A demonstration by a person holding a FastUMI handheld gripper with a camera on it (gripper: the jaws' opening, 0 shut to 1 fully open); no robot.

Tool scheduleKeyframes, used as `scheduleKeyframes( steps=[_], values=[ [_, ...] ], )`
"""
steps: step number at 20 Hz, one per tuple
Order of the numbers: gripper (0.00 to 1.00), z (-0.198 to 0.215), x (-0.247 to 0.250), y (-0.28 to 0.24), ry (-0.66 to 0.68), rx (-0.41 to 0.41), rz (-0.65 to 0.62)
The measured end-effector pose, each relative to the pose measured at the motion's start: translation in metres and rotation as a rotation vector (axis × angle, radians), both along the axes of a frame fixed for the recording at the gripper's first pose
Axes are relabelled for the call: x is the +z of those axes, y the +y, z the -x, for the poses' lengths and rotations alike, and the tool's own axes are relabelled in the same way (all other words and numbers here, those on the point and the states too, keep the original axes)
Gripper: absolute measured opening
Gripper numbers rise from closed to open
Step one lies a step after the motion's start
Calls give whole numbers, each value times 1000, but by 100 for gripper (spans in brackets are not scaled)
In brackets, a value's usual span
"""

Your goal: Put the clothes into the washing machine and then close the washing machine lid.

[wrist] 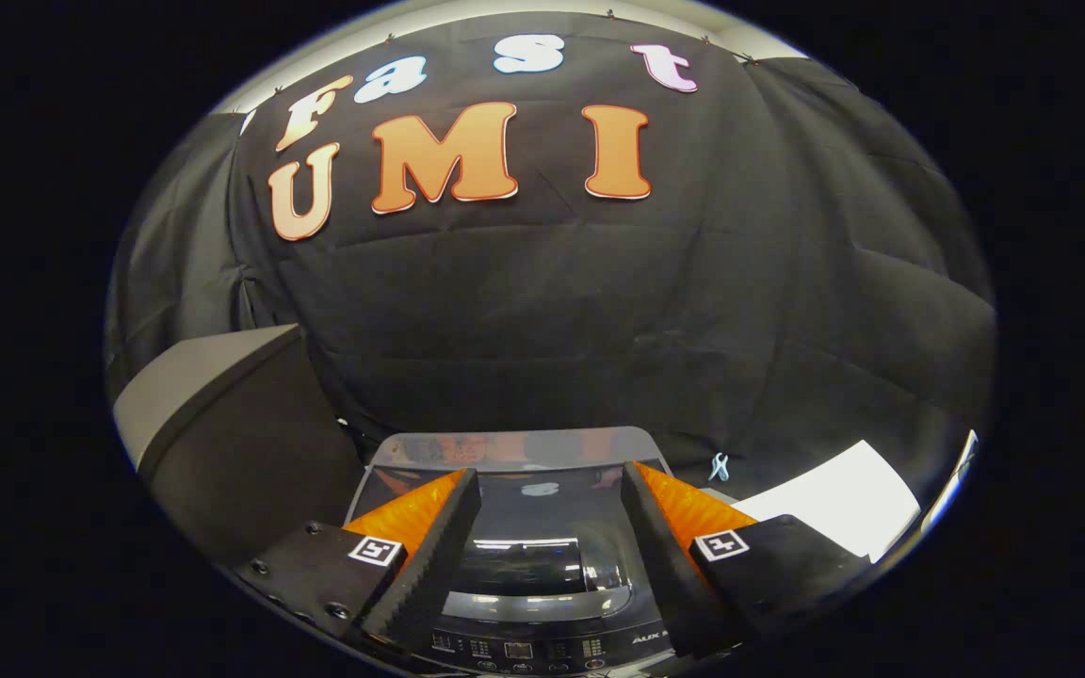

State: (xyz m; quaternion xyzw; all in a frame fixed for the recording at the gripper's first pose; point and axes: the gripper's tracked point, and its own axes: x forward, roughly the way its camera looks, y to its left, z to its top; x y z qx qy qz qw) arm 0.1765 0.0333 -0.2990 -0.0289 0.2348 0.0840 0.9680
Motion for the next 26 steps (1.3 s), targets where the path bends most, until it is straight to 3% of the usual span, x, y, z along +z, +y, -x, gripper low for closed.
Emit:
scheduleKeyframes(
  steps=[13,20,26],
  values=[
    [97,-11,214,-15,-346,6,-78],
    [97,-5,275,-31,-432,18,-77],
    [97,1,298,-33,-460,36,-97]
  ],
)
